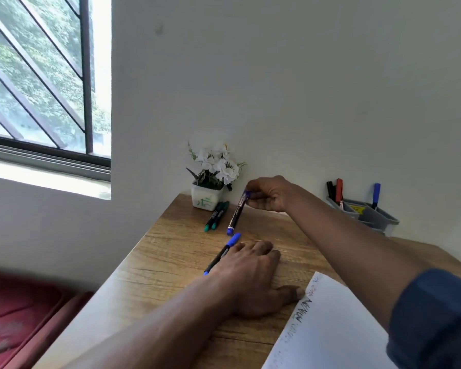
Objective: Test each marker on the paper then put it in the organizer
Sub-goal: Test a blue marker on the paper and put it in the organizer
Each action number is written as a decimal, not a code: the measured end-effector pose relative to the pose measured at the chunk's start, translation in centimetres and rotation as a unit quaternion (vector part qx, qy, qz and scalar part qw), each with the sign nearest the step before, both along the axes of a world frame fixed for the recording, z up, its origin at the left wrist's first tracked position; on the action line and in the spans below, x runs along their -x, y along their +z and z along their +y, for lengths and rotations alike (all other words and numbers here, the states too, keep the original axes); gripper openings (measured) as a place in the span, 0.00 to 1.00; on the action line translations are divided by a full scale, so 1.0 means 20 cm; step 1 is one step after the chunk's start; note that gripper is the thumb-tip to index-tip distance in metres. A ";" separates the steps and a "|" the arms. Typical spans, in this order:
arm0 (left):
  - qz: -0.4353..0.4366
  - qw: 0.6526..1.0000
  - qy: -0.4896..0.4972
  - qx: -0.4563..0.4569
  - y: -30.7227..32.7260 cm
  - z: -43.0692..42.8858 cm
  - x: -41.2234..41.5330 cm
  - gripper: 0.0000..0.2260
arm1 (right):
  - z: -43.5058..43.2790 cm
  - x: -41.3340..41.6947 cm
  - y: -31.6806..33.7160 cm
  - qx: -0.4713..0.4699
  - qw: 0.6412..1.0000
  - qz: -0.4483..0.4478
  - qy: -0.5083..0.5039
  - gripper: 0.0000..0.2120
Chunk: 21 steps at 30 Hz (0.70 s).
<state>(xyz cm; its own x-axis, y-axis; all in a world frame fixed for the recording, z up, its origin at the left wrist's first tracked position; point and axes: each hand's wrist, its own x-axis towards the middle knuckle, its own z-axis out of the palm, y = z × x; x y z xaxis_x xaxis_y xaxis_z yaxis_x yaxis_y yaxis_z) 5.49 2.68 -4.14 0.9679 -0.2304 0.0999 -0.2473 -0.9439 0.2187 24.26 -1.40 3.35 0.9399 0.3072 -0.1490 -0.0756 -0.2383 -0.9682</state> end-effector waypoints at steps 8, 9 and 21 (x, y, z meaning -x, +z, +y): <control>-0.004 1.000 0.003 0.009 0.00 0.00 0.00 0.39 | -0.40 0.20 0.18 -0.196 0.977 -0.071 -0.041 0.02; -0.007 1.000 0.003 0.011 0.00 0.00 0.01 0.39 | -0.47 0.25 0.18 -0.216 0.973 -0.068 -0.053 0.02; -0.049 0.998 0.018 0.041 0.02 -0.03 0.05 0.35 | -0.94 0.74 -0.19 -0.409 0.906 0.084 -0.066 0.10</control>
<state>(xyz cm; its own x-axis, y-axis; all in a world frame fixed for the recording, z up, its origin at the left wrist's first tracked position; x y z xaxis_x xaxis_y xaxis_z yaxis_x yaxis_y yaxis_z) 4.42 2.13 -3.82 0.9600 -0.1822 0.2125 -0.2372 -0.9326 0.2720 9.49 -20.16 -0.36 0.9618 0.2656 -0.0657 -0.2131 0.5764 -0.7889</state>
